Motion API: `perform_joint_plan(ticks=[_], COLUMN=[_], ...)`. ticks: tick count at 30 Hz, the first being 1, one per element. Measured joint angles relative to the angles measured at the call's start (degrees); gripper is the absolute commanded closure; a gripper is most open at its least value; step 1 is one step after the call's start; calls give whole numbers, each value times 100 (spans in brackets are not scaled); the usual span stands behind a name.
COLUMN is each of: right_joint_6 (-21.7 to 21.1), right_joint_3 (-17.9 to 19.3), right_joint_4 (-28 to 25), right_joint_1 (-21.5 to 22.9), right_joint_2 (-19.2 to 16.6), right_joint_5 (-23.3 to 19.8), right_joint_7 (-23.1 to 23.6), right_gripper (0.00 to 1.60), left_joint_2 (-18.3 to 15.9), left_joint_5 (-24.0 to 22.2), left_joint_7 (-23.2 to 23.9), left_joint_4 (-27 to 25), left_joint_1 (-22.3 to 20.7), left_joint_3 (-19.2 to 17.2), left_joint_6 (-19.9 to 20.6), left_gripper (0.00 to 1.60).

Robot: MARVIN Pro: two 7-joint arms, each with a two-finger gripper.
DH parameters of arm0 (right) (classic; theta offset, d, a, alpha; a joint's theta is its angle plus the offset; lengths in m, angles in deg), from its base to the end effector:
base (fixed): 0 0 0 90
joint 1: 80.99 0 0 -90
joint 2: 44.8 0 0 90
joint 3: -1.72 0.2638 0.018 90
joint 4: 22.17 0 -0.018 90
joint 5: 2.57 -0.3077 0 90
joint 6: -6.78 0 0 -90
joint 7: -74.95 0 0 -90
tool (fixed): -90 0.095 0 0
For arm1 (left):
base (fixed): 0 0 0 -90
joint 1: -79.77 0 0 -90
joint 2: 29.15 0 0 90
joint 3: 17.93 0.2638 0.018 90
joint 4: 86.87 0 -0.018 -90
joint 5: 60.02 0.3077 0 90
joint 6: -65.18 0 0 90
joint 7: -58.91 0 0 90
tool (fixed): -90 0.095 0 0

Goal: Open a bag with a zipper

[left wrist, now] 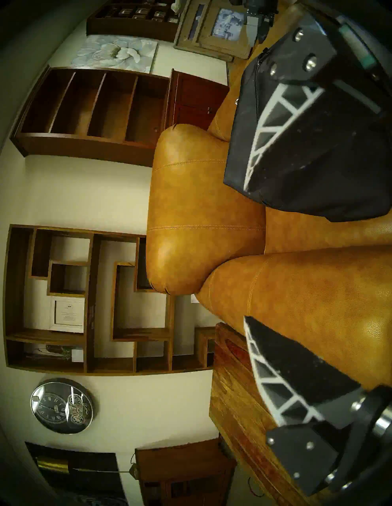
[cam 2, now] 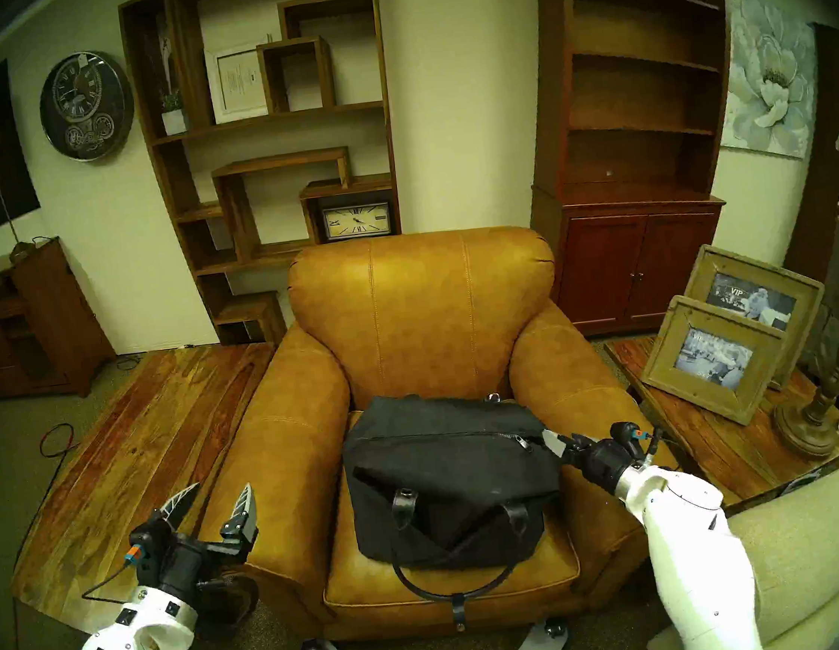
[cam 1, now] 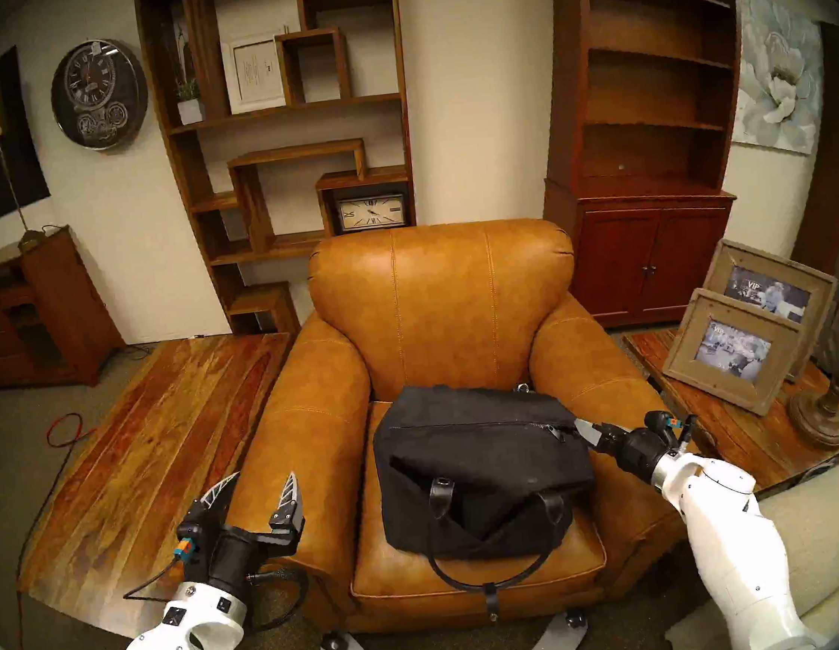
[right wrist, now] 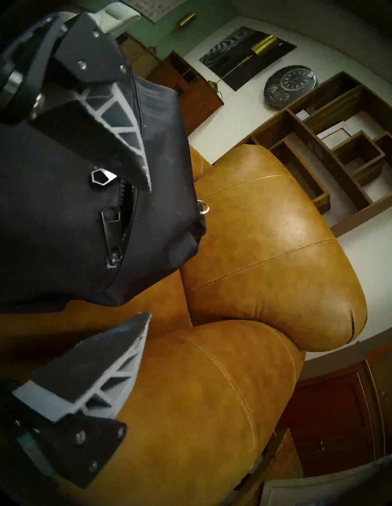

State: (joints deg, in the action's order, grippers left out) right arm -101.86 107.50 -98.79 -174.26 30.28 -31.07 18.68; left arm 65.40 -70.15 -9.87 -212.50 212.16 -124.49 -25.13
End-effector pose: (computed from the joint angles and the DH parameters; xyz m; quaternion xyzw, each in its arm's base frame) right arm 0.3679 -0.1418 -0.3635 -0.8028 0.0609 -0.5397 0.2460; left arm 0.2206 0.0629 -0.2656 0.7359 -0.0051 0.6748 0.0553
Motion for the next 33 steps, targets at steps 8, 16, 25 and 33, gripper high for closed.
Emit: perform_joint_plan(ticks=[8,16,25,33], right_joint_6=[-44,202,486,549], right_joint_3=[-127,-418,-378,-143], right_joint_4=[81,150,171,55], right_joint_1=[-14,49,23,-126], right_joint_2=[-2,79,202,253], right_joint_5=[84,420,587,456], right_joint_7=[-19,-69,-283,-264], right_gripper=[0,0,0,0], left_joint_2=[2,4,6,7], left_joint_5=[1,1,3,3], left_joint_7=[2,3,4,6], left_joint_4=[0,0,-1,-1], left_joint_1=[0,0,0,0], left_joint_3=[-1,-1,-2,-3], left_joint_6=[0,0,1,1], left_gripper=[0,0,0,0])
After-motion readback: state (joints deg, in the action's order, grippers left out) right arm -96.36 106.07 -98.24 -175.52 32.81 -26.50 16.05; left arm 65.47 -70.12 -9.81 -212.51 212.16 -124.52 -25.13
